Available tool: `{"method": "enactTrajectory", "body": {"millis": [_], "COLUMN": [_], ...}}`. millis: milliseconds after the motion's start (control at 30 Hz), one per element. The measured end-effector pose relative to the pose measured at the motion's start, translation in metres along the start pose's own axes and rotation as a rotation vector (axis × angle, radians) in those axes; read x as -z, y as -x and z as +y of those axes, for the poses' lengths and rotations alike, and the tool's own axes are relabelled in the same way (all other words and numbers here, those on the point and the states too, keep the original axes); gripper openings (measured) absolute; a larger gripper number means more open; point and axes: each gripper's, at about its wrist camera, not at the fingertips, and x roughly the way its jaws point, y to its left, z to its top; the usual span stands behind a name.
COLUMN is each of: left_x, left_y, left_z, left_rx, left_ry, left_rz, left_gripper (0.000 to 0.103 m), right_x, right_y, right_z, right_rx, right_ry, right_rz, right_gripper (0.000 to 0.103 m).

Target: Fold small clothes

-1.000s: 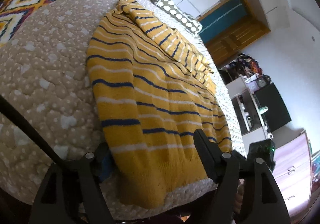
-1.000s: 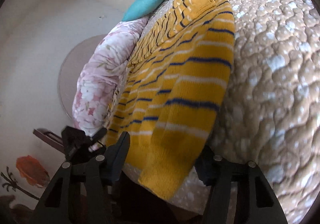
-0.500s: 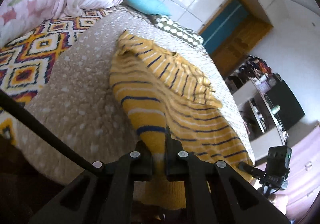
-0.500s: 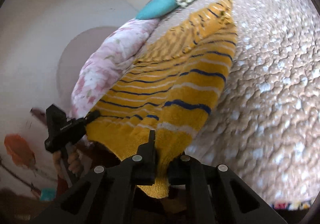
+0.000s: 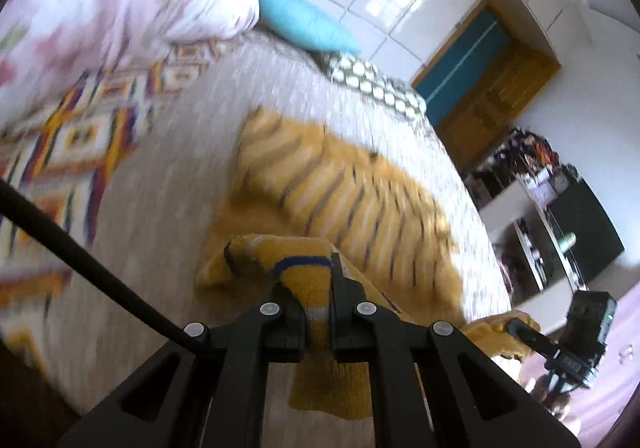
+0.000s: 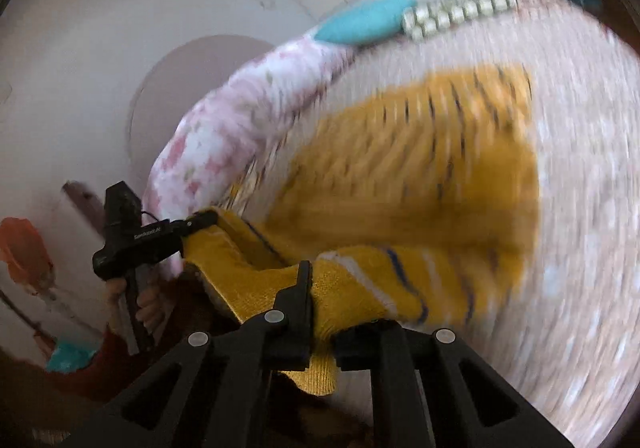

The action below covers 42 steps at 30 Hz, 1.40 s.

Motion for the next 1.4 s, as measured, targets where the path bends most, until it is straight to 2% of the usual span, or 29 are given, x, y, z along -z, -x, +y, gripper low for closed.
{"method": "enactTrajectory", "body": {"millis": [133, 267, 333, 367, 400, 433, 500, 600, 667, 733, 767, 833, 933, 1067, 1200, 1300, 1400], "left_x": [-0.062, -0.093, -0.099, -0.101, -0.105, -0.109, -0.114, -0.120, -0.123, -0.126, -0.128, -0.131, -0.133, -0.120, -0.088, -0.065, -0.046], "left_y": [-0.070, -0.141, -0.162, -0.168, -0.174, -0.178, -0.180, -0.181, -0.180, -0.175, -0.172, -0.167, -0.158, -0.139, -0.122, -0.121, -0.125], "left_z": [0.001, 0.010, 0.016, 0.019, 0.022, 0.025, 0.027, 0.034, 0.039, 0.047, 0.051, 0.061, 0.066, 0.054, 0.053, 0.062, 0.074], "left_rx": [-0.021, -0.098, -0.104, -0.091, -0.070, -0.041, 0.010, 0.088, 0.130, 0.161, 0.170, 0.193, 0.153, 0.017, -0.084, -0.080, -0.073], "left_ry": [0.067, 0.099, 0.132, 0.155, 0.180, 0.200, 0.217, 0.271, 0.321, 0.377, 0.400, 0.452, 0.436, 0.251, 0.071, 0.041, 0.090], "left_rz": [0.028, 0.124, 0.162, 0.174, 0.184, 0.189, 0.179, 0.156, 0.129, 0.091, 0.072, 0.050, 0.061, 0.098, 0.143, 0.188, 0.215], "left_gripper": [0.008, 0.009, 0.009, 0.009, 0.010, 0.014, 0.022, 0.044, 0.063, 0.075, 0.078, 0.079, 0.079, 0.079, 0.080, 0.080, 0.078], "right_x": [-0.062, -0.103, -0.115, -0.120, -0.123, -0.128, -0.135, -0.144, -0.147, -0.151, -0.153, -0.158, -0.165, -0.157, -0.115, -0.079, -0.040], "right_y": [-0.052, -0.099, -0.118, -0.126, -0.132, -0.139, -0.150, -0.163, -0.169, -0.171, -0.170, -0.166, -0.158, -0.131, -0.086, -0.066, -0.063], "right_z": [-0.026, -0.066, -0.086, -0.095, -0.103, -0.112, -0.129, -0.148, -0.157, -0.166, -0.170, -0.179, -0.182, -0.161, -0.146, -0.142, -0.141], "right_rx": [0.055, 0.112, 0.136, 0.146, 0.152, 0.157, 0.160, 0.166, 0.149, 0.112, 0.092, 0.057, 0.088, 0.138, 0.208, 0.245, 0.290], "right_ry": [-0.041, -0.121, -0.173, -0.201, -0.223, -0.247, -0.288, -0.334, -0.365, -0.410, -0.434, -0.496, -0.515, -0.370, -0.249, -0.216, -0.204], "right_rz": [-0.060, -0.039, -0.019, -0.013, -0.008, -0.003, 0.005, 0.017, 0.017, -0.002, -0.018, -0.058, -0.076, -0.044, 0.019, 0.055, 0.104], "right_gripper": [0.009, 0.011, 0.013, 0.017, 0.028, 0.040, 0.051, 0.054, 0.058, 0.067, 0.068, 0.073, 0.073, 0.073, 0.075, 0.078, 0.078]}}
